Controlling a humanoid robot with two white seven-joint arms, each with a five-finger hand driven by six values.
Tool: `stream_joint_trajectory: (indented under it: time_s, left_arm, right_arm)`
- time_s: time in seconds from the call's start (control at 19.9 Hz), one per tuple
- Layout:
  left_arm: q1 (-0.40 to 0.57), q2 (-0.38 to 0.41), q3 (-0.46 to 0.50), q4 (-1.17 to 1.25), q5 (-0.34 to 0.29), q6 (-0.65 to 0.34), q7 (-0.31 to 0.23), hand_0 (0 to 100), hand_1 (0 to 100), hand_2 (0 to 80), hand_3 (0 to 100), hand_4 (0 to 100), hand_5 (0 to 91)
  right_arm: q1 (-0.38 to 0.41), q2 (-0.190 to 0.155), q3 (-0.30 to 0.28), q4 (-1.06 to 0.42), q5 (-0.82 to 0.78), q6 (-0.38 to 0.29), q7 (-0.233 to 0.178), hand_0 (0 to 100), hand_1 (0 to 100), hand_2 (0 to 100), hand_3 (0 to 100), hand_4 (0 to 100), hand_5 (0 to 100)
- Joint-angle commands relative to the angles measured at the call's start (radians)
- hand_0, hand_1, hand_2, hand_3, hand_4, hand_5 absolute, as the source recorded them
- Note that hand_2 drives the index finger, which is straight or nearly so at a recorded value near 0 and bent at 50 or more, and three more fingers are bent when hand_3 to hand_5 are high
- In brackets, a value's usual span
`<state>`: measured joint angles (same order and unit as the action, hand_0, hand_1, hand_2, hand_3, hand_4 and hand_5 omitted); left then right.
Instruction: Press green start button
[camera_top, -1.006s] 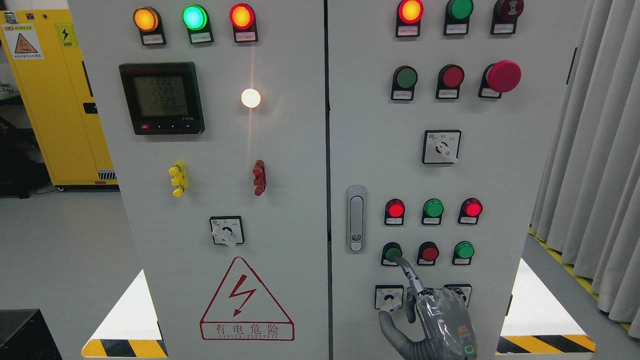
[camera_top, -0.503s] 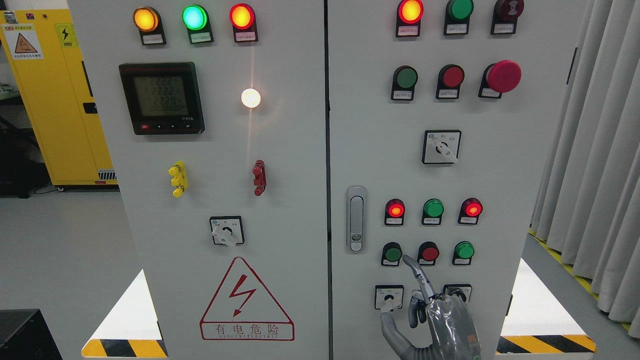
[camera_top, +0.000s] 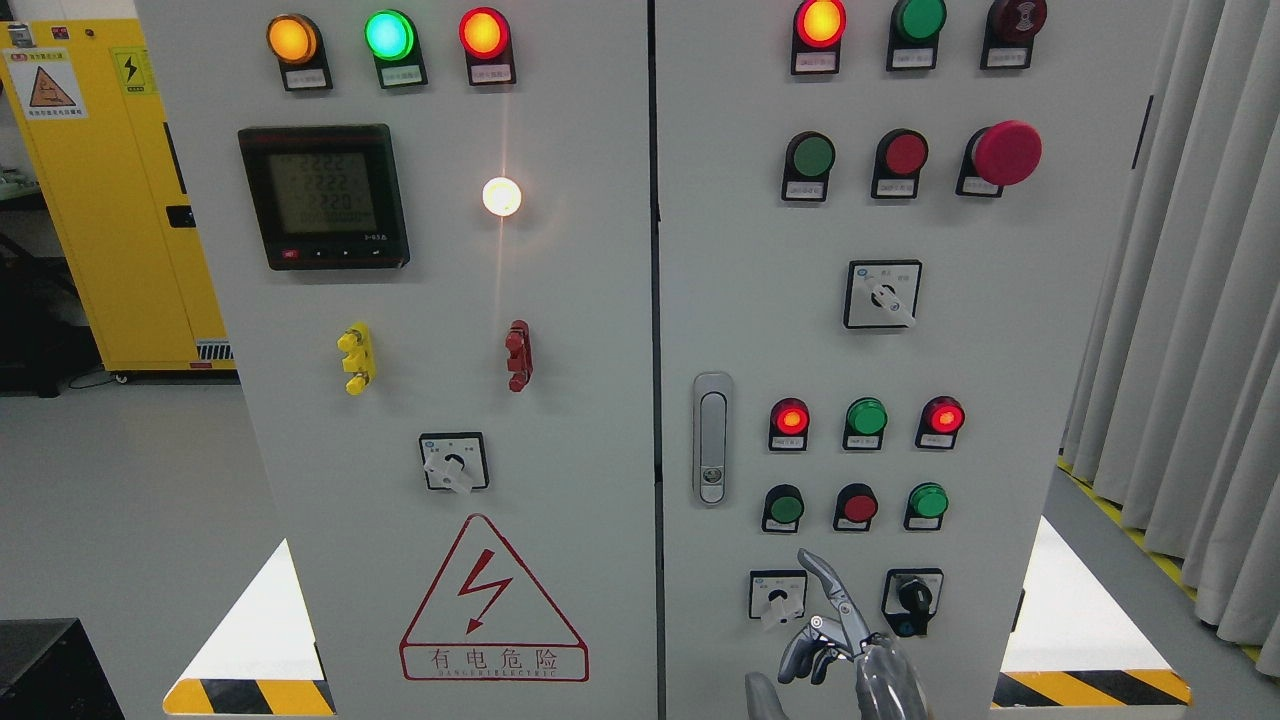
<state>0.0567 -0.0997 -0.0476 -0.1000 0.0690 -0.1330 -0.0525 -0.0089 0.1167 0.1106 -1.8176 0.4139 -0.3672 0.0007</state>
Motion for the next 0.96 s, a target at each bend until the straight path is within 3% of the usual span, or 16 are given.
stream_joint_trajectory:
  time_s: [0.0,0.1,0.91]
  left_arm:
    - [0.000,0.000,0.000,0.000,0.000,0.000,0.000,12,56,0.0,0,0,0.0]
    - [0.002,0.000,0.000,0.000,0.000,0.000,0.000,12,56,0.0,0,0,0.0]
    - [0.002,0.000,0.000,0.000,0.000,0.000,0.000,12,56,0.0,0,0,0.0]
  right_arm:
    - [0.052,0.000,0.067,-0.060,-0.135,-0.002,0.007,34,42,0,0,0,0]
    - [0.053,0.000,0.069,-0.051,-0.133,-0.002,0.005,31,34,0,0,0,0]
    - [0.081,0.001,0.072,-0.045,-0.135,-0.002,-0.002,29,32,0,0,0,0]
